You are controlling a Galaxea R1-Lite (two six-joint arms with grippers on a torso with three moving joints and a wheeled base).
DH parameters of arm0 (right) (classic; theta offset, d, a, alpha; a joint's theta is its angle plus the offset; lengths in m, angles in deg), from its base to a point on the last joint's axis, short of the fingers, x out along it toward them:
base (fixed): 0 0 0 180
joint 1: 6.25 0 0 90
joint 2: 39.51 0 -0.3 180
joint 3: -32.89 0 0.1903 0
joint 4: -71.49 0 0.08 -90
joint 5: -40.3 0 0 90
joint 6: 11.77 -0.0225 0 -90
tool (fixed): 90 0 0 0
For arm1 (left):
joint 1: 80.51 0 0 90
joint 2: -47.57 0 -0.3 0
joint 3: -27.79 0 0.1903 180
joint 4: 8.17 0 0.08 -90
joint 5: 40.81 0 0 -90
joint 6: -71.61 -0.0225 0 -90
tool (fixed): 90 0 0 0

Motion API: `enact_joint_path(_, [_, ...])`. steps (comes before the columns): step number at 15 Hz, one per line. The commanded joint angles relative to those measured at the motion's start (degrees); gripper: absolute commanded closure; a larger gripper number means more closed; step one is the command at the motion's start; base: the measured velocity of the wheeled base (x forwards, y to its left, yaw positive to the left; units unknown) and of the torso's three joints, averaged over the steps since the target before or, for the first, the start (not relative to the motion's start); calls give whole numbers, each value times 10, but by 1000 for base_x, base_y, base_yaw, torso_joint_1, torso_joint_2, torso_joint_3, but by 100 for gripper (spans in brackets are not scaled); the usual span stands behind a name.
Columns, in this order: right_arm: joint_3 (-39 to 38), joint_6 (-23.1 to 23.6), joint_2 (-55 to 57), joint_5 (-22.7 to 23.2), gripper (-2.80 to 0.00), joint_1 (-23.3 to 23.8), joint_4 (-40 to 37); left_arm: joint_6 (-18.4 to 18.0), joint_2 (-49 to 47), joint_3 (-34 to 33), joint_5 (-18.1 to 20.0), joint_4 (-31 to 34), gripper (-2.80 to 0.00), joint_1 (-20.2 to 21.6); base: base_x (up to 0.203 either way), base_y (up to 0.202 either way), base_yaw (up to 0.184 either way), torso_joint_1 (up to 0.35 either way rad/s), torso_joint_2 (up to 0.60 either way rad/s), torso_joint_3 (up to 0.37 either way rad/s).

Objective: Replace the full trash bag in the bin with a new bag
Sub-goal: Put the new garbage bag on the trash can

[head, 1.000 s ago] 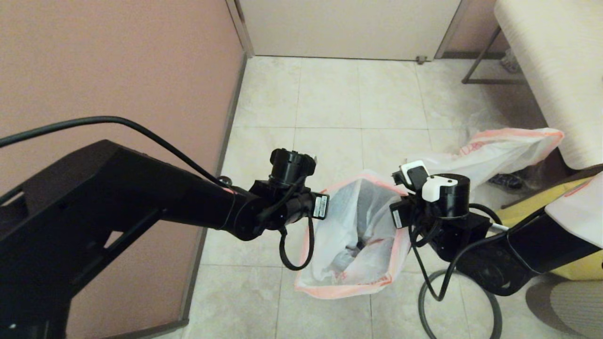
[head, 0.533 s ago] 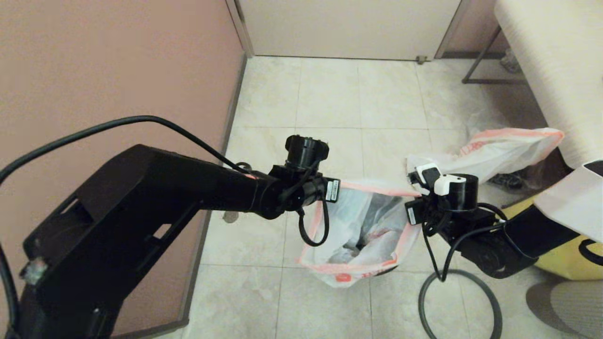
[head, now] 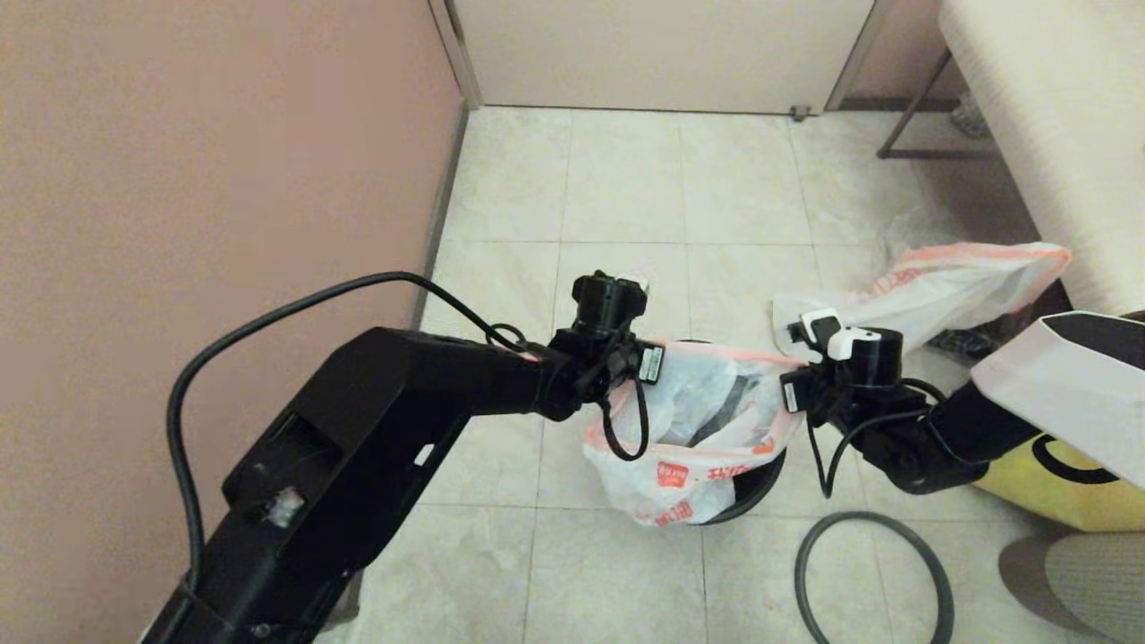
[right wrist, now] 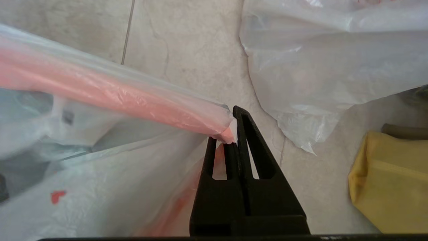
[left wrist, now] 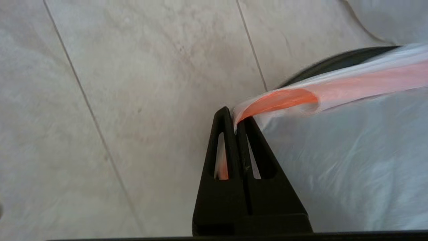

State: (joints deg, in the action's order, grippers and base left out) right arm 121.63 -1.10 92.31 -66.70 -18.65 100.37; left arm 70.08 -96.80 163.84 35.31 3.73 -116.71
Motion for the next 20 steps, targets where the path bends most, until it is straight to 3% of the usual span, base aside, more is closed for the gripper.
enact_joint_path(1, [21,0,25,3,0,8,3,0,-35,2,-3,-47,0,3,0,0,0,0,0,0])
enact_joint_path(3, [50,-3,40,7,0,11,4,1,-46,1,-4,-96,0,6,0,0,0,0,0,0])
enact_joint_path(8, [65,-1,56,10,0,-7,-14,10,-51,-21,-66,-87,0,25,0,0,0,0,0,0])
enact_joint_path(9, [65,-1,54,15,0,-8,-23,15,-43,-23,-75,-67,0,27,0,0,0,0,0,0])
enact_joint_path(15, [37,0,17,22,0,-26,-56,126,62,-104,-77,136,0,15,0,0,0,0,0,0])
enact_joint_path(17, [17,3,0,32,0,-36,-75,157,94,-151,-53,191,0,10,0,0,0,0,0,0])
enact_joint_path(20, [9,26,1,41,0,-39,-123,166,97,-192,-13,237,0,13,0,0,0,0,0,0])
